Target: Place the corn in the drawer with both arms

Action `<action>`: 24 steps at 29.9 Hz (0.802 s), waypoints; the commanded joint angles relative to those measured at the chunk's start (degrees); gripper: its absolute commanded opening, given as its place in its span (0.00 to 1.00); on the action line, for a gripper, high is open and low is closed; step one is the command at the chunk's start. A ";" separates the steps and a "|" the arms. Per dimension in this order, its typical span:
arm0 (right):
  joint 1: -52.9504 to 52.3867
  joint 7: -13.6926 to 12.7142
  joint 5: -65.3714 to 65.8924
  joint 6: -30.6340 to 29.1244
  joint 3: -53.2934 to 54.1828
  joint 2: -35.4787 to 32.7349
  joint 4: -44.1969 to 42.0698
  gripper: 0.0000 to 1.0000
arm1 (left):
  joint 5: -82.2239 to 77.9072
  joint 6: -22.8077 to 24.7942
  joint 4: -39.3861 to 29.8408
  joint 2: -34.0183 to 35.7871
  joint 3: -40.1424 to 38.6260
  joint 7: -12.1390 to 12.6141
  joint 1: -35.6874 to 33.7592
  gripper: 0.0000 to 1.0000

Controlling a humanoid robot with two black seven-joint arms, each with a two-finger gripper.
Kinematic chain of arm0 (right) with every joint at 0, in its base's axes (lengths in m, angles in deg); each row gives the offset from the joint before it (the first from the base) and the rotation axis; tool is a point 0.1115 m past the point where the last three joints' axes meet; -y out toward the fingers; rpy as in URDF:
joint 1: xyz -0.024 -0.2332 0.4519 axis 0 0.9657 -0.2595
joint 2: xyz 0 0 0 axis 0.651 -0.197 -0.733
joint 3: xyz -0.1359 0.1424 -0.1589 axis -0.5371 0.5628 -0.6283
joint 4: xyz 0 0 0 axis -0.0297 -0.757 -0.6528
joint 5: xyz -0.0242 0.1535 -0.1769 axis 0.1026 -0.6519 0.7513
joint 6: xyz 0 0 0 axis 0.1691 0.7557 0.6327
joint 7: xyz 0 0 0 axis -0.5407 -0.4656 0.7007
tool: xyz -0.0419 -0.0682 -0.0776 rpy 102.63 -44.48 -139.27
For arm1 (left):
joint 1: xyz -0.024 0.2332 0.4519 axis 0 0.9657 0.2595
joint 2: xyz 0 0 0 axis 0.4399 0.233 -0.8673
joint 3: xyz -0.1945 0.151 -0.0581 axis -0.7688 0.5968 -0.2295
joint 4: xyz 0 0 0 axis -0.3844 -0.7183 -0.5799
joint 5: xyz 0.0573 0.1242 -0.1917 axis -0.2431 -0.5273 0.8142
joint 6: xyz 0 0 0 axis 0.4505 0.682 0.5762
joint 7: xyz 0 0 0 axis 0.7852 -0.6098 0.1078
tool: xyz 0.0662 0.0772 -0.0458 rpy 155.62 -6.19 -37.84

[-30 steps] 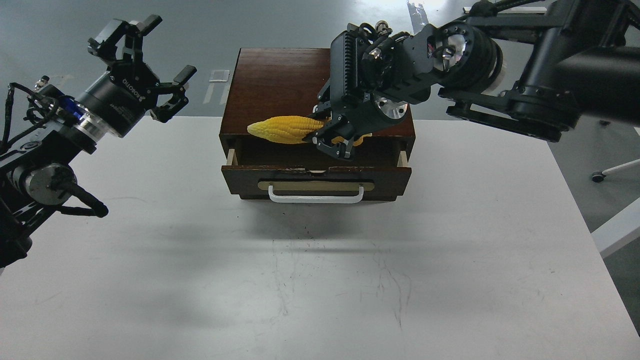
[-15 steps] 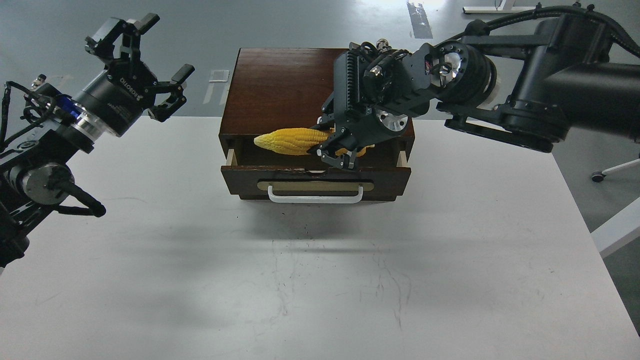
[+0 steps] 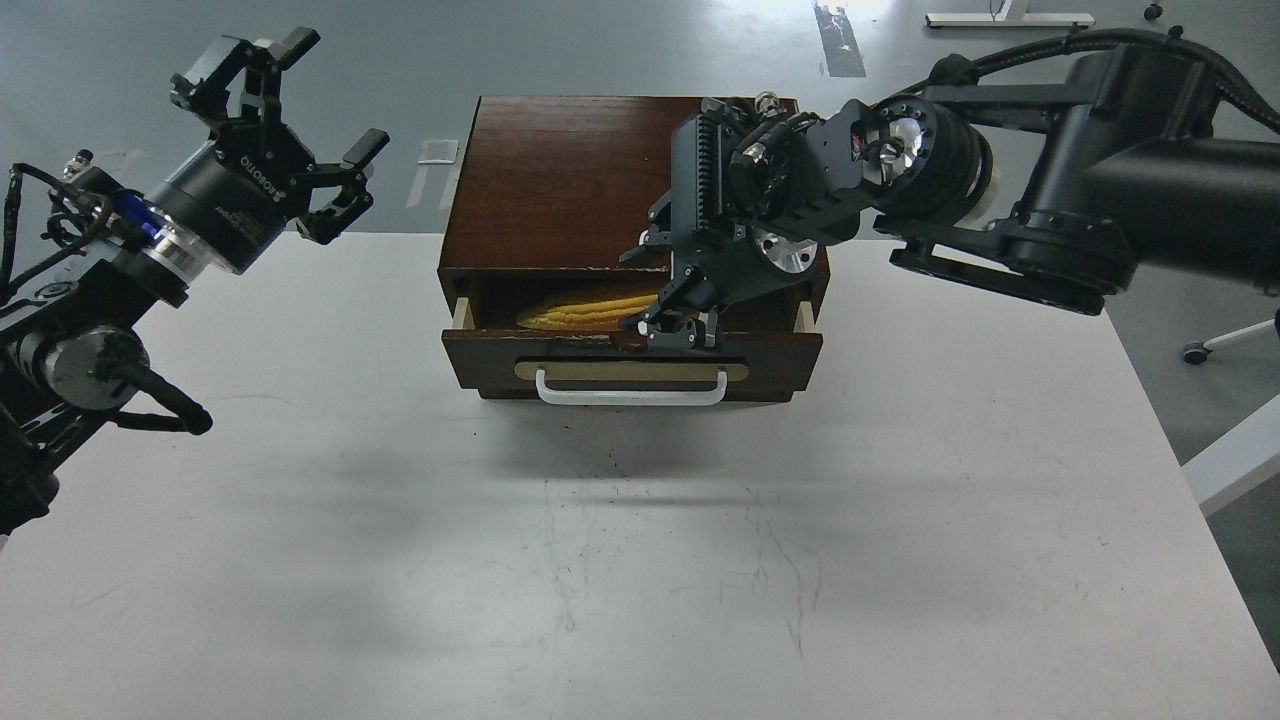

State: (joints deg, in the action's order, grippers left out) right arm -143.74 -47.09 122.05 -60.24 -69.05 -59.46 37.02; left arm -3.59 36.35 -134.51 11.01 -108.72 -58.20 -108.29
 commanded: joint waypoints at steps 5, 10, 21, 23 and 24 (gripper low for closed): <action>-0.64 0.00 -0.86 0.08 0.51 -1.05 0.17 0.73 | 0.00 0.00 0.00 0.06 0.00 0.00 0.00 0.99; -2.31 0.00 -5.32 0.17 3.49 -4.12 -0.09 0.86 | 0.00 0.00 -0.17 0.06 0.00 0.00 0.00 0.99; 0.13 0.00 -40.01 0.26 5.35 -19.31 -0.09 0.96 | 0.00 0.09 -0.26 -0.12 0.00 0.00 0.00 0.99; 3.56 0.00 -48.38 0.52 6.13 -21.87 -0.26 0.97 | 0.00 0.00 -0.26 -0.20 0.00 0.00 0.00 0.99; 6.10 0.00 -53.98 0.52 7.36 -23.36 -0.35 0.97 | 0.00 0.00 -0.26 -0.29 0.00 0.00 0.00 0.99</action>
State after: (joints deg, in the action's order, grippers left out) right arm -142.41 -47.11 79.87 -59.97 -63.48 -79.34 36.86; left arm -3.58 36.40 -134.78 10.88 -108.71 -58.20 -108.28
